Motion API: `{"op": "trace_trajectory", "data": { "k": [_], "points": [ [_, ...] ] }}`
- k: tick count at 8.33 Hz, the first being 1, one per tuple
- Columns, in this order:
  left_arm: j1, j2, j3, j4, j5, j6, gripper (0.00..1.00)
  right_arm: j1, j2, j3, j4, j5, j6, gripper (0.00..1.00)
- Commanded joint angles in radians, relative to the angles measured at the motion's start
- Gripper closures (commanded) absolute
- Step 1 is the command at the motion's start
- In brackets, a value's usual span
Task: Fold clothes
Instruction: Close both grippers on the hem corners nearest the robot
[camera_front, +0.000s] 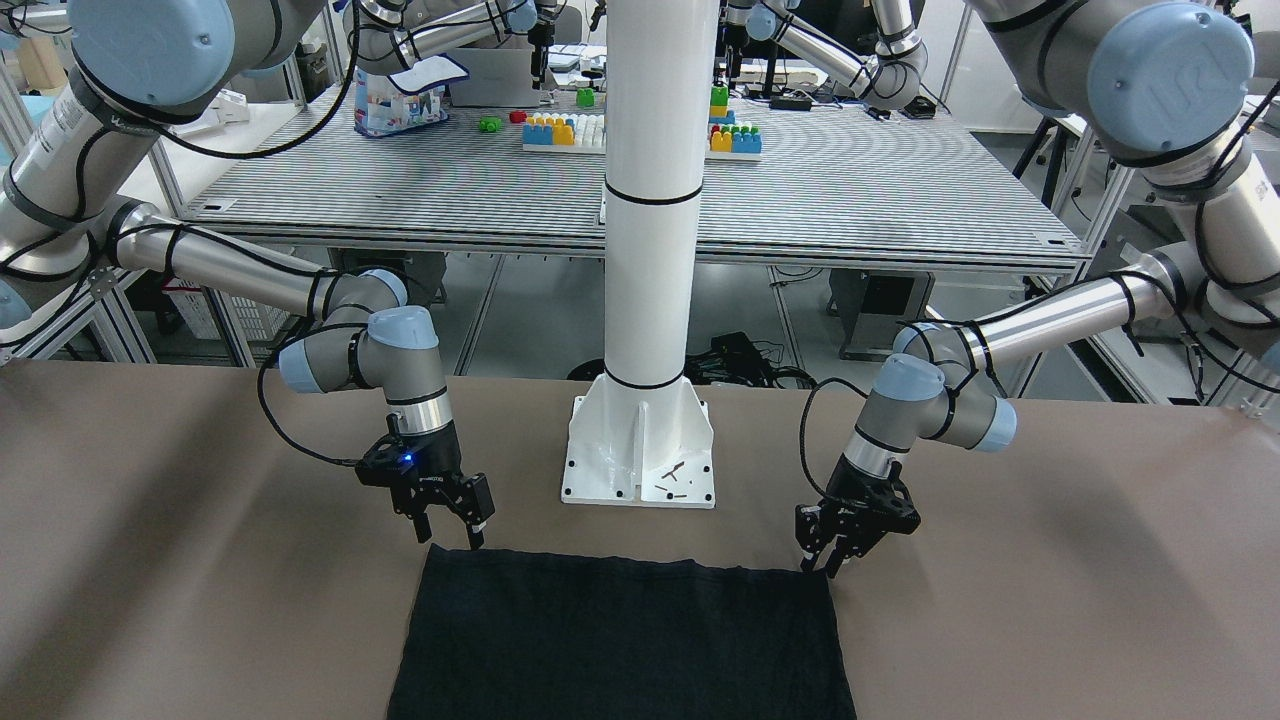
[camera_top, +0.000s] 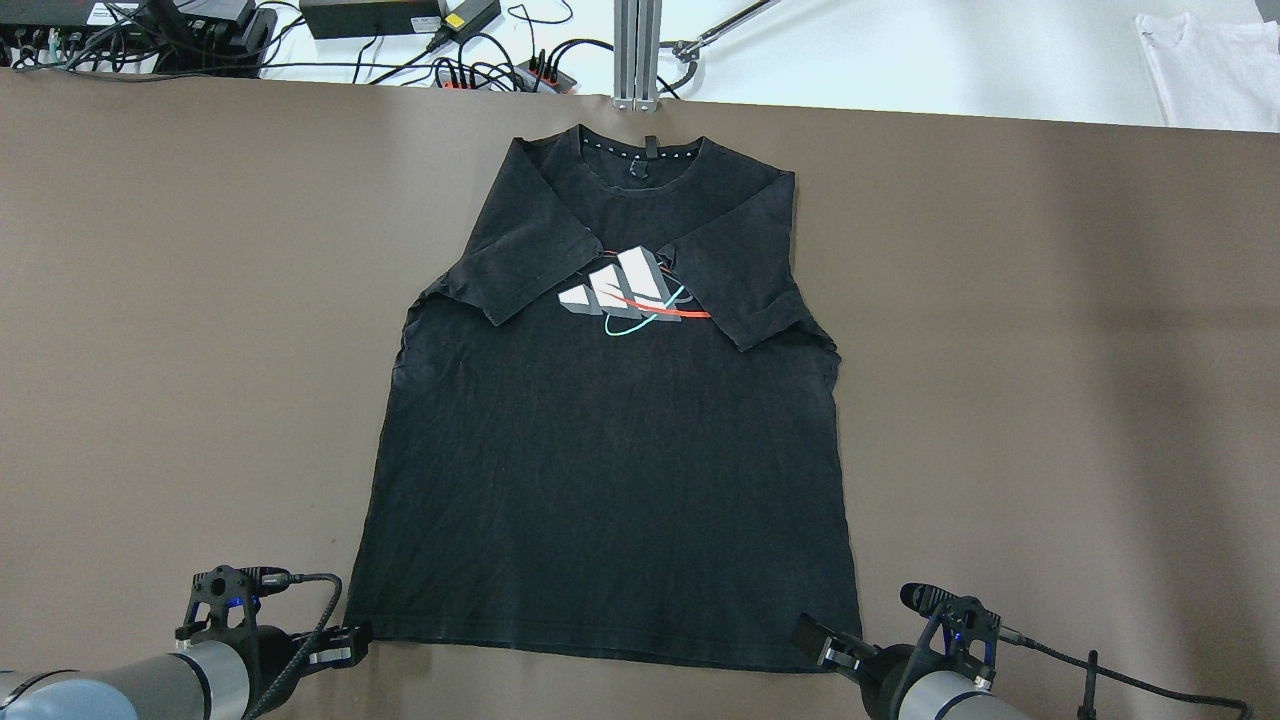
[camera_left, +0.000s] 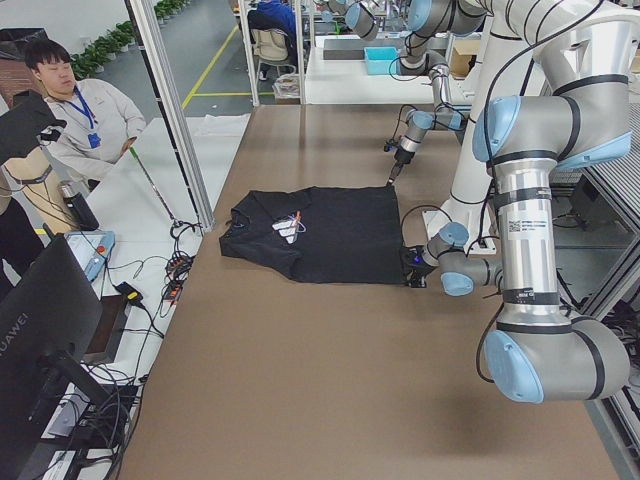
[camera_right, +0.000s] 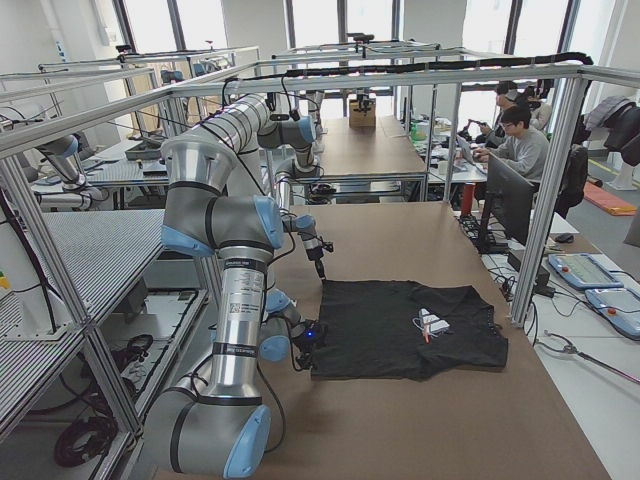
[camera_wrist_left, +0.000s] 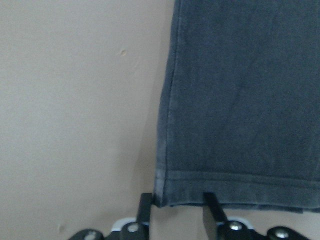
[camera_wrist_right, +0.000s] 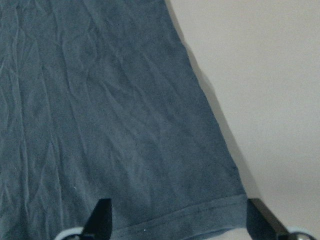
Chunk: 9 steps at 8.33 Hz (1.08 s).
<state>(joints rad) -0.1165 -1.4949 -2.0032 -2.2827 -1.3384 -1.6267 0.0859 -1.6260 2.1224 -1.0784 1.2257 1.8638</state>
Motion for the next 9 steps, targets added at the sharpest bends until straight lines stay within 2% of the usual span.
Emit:
{"op": "trace_trajectory", "data": {
  "k": [1,3,6,9],
  "points": [
    [-0.014,-0.001,0.001,0.000,-0.004,0.001,0.74,0.000,0.000,-0.001,0.000,0.000,-0.002,0.05],
    [-0.020,-0.001,0.000,-0.001,-0.004,0.001,1.00,0.000,0.000,-0.001,0.000,0.000,0.000,0.05],
    [-0.022,-0.001,-0.002,-0.001,-0.002,0.001,1.00,0.000,-0.002,-0.001,-0.012,0.002,0.000,0.05],
    [-0.020,-0.007,0.001,0.000,0.001,0.001,1.00,-0.029,-0.078,-0.013,-0.023,-0.005,-0.002,0.06]
  ]
}}
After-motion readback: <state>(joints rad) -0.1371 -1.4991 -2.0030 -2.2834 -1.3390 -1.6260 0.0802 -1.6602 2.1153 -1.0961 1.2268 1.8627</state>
